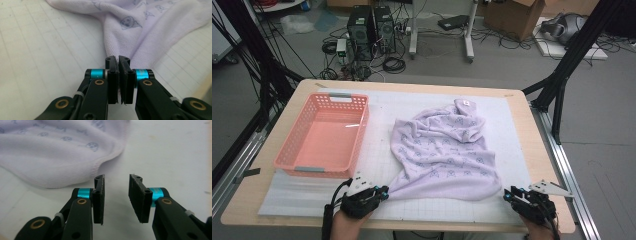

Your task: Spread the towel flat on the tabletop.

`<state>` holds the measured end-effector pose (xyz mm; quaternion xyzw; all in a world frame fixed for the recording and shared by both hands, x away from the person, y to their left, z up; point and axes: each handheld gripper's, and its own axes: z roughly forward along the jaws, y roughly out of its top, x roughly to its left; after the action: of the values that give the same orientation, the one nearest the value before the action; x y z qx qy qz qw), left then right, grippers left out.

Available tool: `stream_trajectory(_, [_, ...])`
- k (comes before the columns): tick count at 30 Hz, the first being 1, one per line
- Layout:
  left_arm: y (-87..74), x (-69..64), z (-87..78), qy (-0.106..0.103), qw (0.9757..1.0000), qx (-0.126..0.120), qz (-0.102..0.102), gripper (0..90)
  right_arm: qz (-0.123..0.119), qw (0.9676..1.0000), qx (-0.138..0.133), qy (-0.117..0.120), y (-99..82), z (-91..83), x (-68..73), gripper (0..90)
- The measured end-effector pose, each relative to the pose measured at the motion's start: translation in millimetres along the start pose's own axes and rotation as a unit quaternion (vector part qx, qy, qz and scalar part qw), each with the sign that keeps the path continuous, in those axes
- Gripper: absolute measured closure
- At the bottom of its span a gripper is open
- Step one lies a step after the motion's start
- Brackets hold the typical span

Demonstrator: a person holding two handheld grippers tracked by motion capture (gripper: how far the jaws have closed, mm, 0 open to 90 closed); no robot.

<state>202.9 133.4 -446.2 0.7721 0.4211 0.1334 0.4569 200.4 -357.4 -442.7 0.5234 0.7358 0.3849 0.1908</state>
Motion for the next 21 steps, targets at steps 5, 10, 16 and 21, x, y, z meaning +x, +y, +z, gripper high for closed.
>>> stream_trajectory(5, [-11.4,-5.8,-8.6,0.002,1.0,-0.004,0.003,85.3,-0.018,0.9991,0.003,0.039,10.8,18.3,21.6,60.0])
stream_trajectory(10, [-7.2,-6.0,-8.7,-0.008,0.9996,-0.028,0.006,66.2,-0.054,0.9978,0.023,0.03,25.1,41.7,33.6,65.3])
stream_trajectory(16, [5.5,2.3,-0.1,-0.013,0.999,-0.043,-0.001,54.2,-0.076,0.9965,0.029,-0.018,44.6,66.5,41.6,69.3])
stream_trajectory(21, [9.7,4.3,10.3,-0.03,0.9991,-0.029,0.003,53.2,-0.079,0.9958,0.045,0.006,48.3,67.7,39.4,83.6])
